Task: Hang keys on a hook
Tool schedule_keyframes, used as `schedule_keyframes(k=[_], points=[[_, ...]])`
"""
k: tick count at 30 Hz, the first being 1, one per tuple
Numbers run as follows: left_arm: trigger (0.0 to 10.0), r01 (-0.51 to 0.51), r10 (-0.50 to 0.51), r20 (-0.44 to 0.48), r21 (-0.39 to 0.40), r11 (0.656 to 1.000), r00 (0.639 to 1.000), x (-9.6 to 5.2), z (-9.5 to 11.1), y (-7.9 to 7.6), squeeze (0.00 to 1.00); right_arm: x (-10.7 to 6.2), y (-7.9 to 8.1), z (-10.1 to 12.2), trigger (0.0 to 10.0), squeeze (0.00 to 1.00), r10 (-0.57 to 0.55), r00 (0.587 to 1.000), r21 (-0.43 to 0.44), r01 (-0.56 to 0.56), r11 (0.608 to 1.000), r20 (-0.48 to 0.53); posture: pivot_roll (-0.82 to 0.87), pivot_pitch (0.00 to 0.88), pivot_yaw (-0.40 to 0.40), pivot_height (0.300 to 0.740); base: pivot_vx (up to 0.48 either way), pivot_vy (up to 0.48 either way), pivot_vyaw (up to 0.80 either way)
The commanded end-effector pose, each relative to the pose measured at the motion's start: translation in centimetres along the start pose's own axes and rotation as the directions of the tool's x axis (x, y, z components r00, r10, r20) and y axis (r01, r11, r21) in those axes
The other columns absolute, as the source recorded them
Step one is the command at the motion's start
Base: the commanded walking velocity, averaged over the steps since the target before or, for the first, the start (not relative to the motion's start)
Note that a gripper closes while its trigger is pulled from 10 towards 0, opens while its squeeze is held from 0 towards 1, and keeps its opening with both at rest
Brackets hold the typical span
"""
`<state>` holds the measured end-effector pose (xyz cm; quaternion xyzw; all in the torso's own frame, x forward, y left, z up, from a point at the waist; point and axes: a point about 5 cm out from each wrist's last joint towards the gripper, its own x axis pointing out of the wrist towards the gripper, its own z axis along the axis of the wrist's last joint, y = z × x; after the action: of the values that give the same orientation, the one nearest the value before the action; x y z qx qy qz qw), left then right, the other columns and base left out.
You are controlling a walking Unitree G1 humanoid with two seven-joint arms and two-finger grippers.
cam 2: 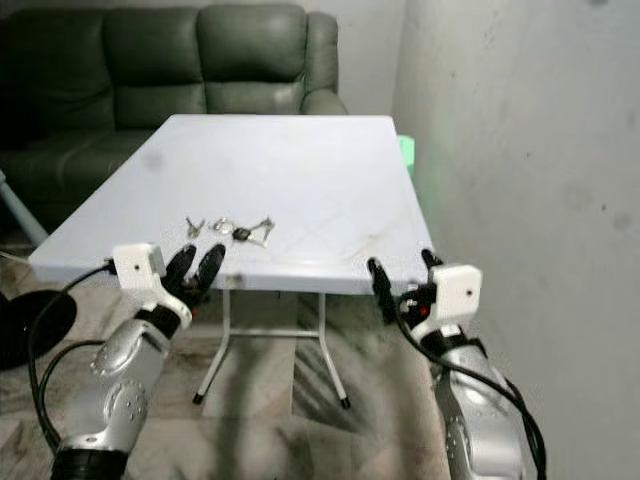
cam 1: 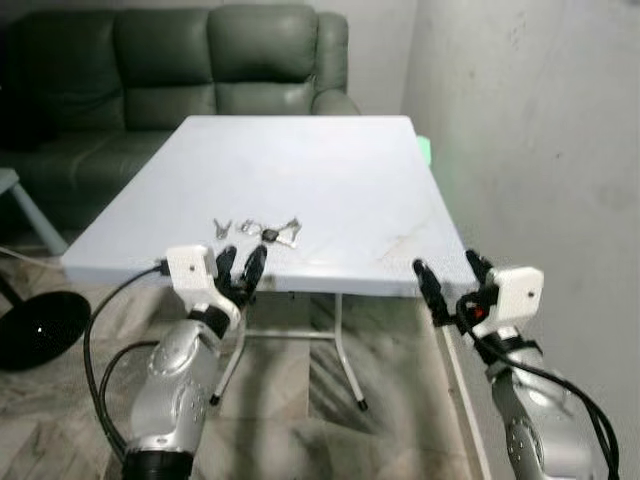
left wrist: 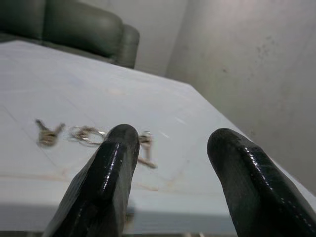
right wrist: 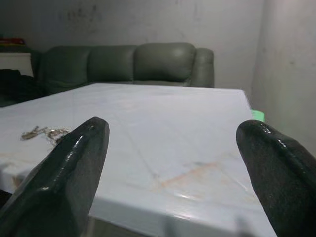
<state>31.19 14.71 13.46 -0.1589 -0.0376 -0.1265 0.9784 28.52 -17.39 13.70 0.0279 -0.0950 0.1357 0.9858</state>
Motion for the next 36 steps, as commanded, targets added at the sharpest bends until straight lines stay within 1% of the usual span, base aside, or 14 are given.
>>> schedule_keyframes(k=[1, 36], points=[[10.0, -0.030, 0.030, 0.014, 0.019, 0.999, 0.999, -0.31, 0.53, 1.01, 0.00, 0.43, 0.98, 0.23, 10.0, 0.00, 0.044, 0.999, 0.010, -0.044, 0.999, 0.012, 0.12, 0.000, 0.011, 0.740, 0.000, 0.424, 0.00], [10.0, -0.043, 0.043, 0.017, 0.011, 0.999, 0.999, -0.43, 0.35, 0.97, 0.00, 0.29, 0.97, 0.35, 10.0, 0.00, 0.069, 0.998, 0.005, -0.069, 0.998, 0.001, 0.12, 0.000, 0.000, 0.740, 0.000, 0.465, 0.00]])
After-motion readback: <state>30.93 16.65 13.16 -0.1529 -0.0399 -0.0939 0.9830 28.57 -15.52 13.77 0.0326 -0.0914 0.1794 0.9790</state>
